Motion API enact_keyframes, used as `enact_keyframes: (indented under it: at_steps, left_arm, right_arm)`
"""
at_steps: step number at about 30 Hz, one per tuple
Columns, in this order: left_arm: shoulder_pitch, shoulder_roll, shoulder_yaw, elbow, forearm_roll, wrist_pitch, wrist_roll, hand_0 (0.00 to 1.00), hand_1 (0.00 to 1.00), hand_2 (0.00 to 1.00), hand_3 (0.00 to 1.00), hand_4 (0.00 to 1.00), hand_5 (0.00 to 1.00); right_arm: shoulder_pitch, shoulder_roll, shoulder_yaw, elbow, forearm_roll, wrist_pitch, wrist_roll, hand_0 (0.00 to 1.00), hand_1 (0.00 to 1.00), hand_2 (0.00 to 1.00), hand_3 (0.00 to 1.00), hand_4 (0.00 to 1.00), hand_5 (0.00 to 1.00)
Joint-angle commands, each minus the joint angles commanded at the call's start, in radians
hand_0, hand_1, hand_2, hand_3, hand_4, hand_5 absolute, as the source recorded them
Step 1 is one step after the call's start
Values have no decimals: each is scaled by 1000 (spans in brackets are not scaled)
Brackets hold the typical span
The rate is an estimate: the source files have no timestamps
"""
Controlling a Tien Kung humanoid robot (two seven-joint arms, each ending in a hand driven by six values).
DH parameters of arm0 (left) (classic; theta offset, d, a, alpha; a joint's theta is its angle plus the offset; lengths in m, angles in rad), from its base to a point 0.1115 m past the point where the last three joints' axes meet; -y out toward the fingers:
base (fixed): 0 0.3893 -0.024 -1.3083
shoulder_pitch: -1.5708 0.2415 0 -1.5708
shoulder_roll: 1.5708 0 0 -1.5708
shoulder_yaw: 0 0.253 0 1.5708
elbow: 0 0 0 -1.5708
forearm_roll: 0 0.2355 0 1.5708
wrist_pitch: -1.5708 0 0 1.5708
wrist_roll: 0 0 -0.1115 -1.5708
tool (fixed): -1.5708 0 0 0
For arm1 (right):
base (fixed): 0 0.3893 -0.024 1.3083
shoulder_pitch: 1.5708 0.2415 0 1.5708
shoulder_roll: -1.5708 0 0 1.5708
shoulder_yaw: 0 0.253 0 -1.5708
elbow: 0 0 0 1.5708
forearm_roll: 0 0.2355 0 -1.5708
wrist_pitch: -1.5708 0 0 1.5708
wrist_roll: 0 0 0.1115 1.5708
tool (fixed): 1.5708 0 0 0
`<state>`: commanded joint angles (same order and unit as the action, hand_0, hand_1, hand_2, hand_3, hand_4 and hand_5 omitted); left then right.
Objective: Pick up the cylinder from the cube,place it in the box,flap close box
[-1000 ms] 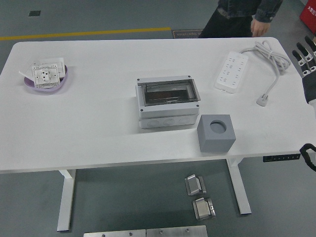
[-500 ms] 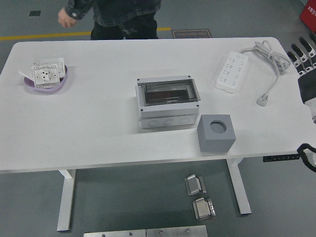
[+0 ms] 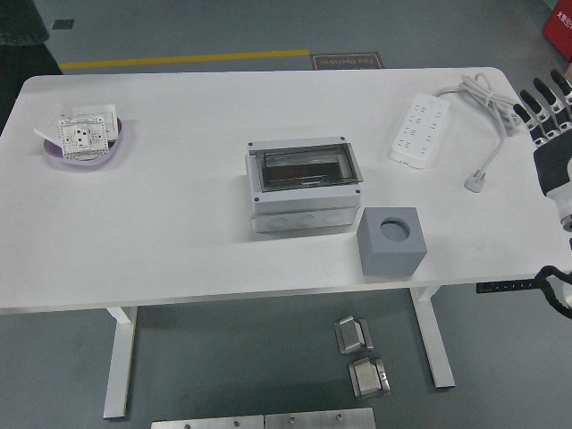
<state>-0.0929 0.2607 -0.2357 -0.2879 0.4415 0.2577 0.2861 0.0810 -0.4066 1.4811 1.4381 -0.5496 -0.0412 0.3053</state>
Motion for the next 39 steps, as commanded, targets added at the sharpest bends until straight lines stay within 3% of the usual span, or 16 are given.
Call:
enact_keyframes:
  at_steps: [39]
  left_arm:
    - [32,5,21,2,-22,2,0,614,641,598,632,682,284]
  right_arm:
    - [-15,6,9,2,-14,-6,-9,888,842,851,874,847,666]
